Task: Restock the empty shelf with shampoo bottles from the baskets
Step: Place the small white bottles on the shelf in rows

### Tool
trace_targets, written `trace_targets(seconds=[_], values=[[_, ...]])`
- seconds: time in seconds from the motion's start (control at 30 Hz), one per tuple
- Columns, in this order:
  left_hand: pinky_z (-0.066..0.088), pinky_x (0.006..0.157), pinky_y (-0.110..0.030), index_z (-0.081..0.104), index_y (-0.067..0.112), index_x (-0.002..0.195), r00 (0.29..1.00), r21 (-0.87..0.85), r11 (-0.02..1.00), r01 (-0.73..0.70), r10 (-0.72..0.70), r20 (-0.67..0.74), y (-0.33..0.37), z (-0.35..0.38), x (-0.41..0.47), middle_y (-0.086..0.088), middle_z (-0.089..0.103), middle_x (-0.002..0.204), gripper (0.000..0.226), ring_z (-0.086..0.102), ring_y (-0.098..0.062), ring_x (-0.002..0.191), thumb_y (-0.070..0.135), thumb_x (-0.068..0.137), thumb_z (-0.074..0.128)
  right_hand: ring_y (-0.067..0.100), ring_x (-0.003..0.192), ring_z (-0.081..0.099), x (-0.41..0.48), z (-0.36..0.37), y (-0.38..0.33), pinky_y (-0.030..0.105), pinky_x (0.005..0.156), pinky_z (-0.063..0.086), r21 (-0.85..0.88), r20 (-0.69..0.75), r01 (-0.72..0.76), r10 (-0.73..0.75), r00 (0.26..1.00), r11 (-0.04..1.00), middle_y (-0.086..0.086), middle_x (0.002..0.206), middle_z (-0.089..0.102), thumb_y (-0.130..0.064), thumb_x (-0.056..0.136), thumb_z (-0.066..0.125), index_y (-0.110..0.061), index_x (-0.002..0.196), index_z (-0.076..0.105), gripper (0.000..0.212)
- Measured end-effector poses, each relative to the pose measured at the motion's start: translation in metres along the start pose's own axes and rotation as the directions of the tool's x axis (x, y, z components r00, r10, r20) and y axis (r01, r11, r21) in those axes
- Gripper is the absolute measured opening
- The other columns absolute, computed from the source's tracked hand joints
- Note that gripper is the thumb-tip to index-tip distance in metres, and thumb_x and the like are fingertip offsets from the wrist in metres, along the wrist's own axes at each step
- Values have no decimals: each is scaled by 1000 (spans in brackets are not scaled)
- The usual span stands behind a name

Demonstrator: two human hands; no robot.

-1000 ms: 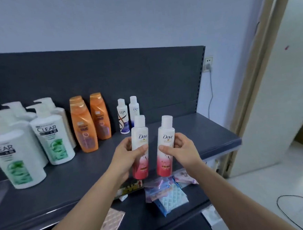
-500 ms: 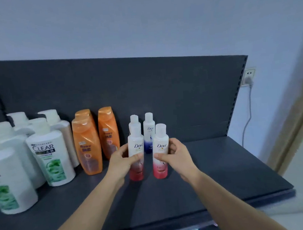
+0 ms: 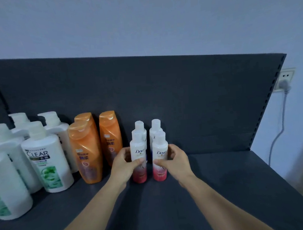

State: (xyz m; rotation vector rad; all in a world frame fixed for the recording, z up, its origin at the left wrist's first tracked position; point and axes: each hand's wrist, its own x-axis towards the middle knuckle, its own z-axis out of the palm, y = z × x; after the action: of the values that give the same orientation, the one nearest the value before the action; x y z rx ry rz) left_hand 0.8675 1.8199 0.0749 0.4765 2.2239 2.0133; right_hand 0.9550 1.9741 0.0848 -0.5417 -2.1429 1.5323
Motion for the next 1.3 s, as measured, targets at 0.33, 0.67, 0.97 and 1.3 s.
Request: trace_targets(seconds=[0.33, 0.67, 0.97, 1.3], values=[[46, 96, -31, 57, 21, 119, 998, 157, 987, -43, 36, 48, -6, -3, 15, 5, 62, 118, 42, 55, -11, 111, 9, 82, 72, 7, 93, 66, 18, 9, 5, 28, 84, 55, -8, 28, 62, -62, 998, 998, -7, 99, 71, -10, 70, 83, -30, 94, 62, 38], [43, 95, -26, 57, 20, 124, 994, 204, 974, -101, 90, 63, -4, -2, 17, 7, 63, 120, 43, 56, -10, 113, 11, 85, 69, 3, 98, 62, 24, 14, 11, 28, 87, 53, -78, 11, 56, -55, 998, 995, -14, 102, 65, -18, 73, 82, -30, 102, 52, 44], [40, 96, -26, 45, 20, 133, 996, 252, 965, -75, 62, 62, -3, 0, 14, 5, 55, 131, 48, 49, -11, 122, 15, 89, 64, 10, 100, 62, 24, 14, 11, 39, 91, 53, -152, 12, 69, -68, 998, 986, -12, 103, 65, -22, 74, 80, -27, 108, 51, 45], [29, 98, -20, 37, 16, 142, 977, 457, 864, -210, 163, 140, 12, -4, 4, 12, 45, 130, 60, 40, -4, 123, 12, 89, 64, 15, 121, 54, 12, 1, 12, 33, 98, 46, -412, 27, 22, -12, 1000, 911, -2, 131, 55, -37, 82, 75, -19, 149, 29, 83]])
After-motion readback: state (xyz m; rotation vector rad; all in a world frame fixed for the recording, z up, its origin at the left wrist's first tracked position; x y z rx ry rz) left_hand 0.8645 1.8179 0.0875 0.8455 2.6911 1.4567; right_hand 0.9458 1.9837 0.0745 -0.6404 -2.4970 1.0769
